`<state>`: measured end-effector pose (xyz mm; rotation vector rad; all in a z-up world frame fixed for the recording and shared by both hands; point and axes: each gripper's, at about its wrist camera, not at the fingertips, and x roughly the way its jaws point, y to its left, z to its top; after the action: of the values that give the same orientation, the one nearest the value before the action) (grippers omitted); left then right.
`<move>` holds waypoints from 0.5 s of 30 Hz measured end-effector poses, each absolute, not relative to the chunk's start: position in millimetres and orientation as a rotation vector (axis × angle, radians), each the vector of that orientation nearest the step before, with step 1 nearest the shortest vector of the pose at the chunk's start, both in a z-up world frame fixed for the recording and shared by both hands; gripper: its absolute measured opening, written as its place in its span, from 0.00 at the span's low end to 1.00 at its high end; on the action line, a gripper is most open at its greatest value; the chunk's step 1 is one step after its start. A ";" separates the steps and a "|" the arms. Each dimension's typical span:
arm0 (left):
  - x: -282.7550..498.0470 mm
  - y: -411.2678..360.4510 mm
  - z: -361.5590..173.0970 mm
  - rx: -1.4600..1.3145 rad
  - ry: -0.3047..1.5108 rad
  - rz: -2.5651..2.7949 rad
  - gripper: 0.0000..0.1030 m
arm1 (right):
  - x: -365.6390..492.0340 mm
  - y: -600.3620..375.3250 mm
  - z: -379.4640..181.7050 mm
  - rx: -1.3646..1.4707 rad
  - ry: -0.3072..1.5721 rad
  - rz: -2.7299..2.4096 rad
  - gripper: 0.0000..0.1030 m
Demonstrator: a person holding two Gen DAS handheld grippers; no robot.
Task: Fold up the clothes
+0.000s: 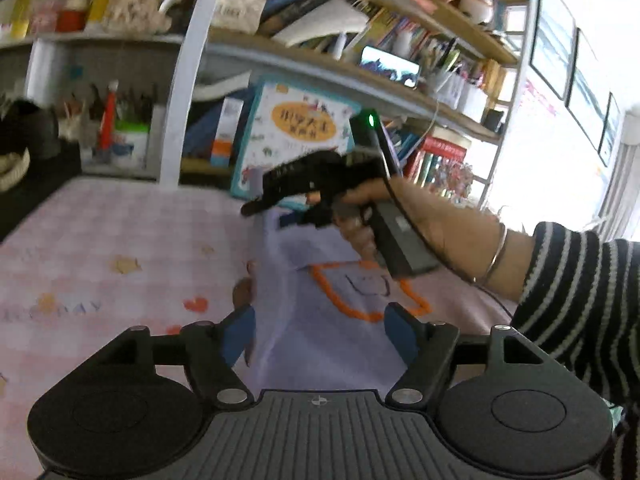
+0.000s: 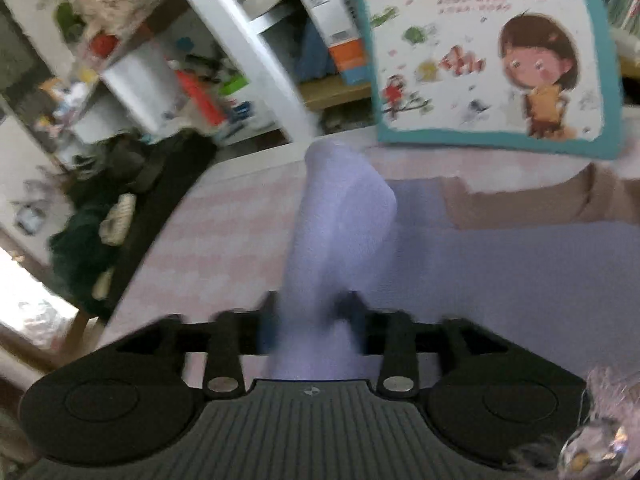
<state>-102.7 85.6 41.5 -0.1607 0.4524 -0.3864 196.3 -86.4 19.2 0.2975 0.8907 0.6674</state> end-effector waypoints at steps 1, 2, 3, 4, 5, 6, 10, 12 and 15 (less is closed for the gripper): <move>-106.1 87.7 46.4 -0.150 0.438 -0.385 0.72 | 190.7 -89.7 19.8 0.288 0.880 0.684 0.45; -108.3 89.7 49.9 -0.144 0.426 -0.382 0.73 | 181.2 -96.9 21.7 0.267 0.862 0.685 0.45; -109.6 91.6 53.3 -0.142 0.413 -0.378 0.73 | 170.8 -105.1 23.8 0.243 0.843 0.682 0.46; -109.1 93.6 55.8 -0.144 0.402 -0.374 0.73 | 160.5 -113.2 25.8 0.220 0.824 0.679 0.48; -107.6 95.2 57.8 -0.148 0.392 -0.369 0.73 | 150.1 -121.3 27.9 0.197 0.804 0.676 0.49; -104.2 95.5 59.0 -0.153 0.385 -0.363 0.73 | 139.7 -129.4 30.0 0.174 0.785 0.672 0.50; -79.9 84.7 61.8 -0.152 0.375 -0.358 0.73 | 89.6 -176.8 27.5 0.042 0.720 0.576 0.50; -62.3 71.6 64.1 -0.135 0.371 -0.375 0.73 | 66.0 -199.2 21.7 -0.031 0.693 0.500 0.50; -32.3 42.5 67.4 -0.075 0.383 -0.418 0.72 | 36.0 -221.8 10.2 -0.149 0.666 0.391 0.50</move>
<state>-32.3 42.5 67.4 -0.0752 0.3829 -0.4184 36.0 -221.8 10.2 -0.1492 0.6658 0.3909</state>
